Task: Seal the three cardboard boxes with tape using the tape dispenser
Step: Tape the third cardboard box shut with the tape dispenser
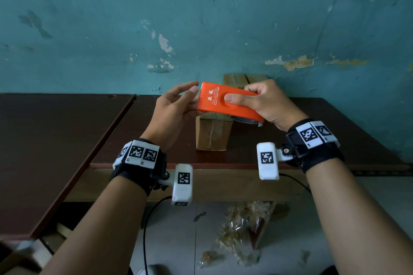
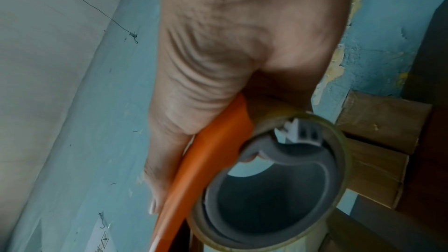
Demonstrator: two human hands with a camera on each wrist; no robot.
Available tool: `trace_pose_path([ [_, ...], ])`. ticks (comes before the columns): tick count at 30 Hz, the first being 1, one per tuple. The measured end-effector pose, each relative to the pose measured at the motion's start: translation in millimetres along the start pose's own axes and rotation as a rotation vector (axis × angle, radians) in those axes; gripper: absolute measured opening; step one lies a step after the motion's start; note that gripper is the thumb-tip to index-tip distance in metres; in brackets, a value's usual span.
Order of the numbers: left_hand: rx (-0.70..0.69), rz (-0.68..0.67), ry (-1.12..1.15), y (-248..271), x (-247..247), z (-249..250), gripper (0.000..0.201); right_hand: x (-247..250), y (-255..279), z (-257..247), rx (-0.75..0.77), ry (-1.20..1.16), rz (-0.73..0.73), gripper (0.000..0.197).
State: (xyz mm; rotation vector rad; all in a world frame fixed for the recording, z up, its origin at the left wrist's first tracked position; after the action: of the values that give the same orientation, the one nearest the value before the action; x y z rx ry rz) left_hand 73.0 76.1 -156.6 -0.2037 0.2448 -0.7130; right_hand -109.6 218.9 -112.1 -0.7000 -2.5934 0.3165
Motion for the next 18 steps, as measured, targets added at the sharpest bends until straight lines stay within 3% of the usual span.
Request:
trace_pose_path([
  [7, 0.052, -0.021, 0.059, -1.6, -0.2, -5.8, 0.035, 1.9, -2.1, 4.0, -0.024, -0.009, -0.025, 0.080],
  [18, 0.010, 0.084, -0.046, 5.0, -1.2, -2.8, 0.042, 7.4, -0.2, 7.0, -0.073, 0.062, -0.061, 0.070],
])
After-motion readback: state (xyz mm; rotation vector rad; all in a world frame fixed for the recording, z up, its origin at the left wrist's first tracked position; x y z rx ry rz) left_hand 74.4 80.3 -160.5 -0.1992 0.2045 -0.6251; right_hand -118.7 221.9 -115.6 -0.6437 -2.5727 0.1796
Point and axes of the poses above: each hand's wrist, its own y-axis away from the middle knuckle, its own x-axis out of the back of the hand, z = x × y, the point moved 4 cm from there along -y, towards the middle knuckle, and after that the axes turned 7 degrees about -y, right-handed, at the moved point
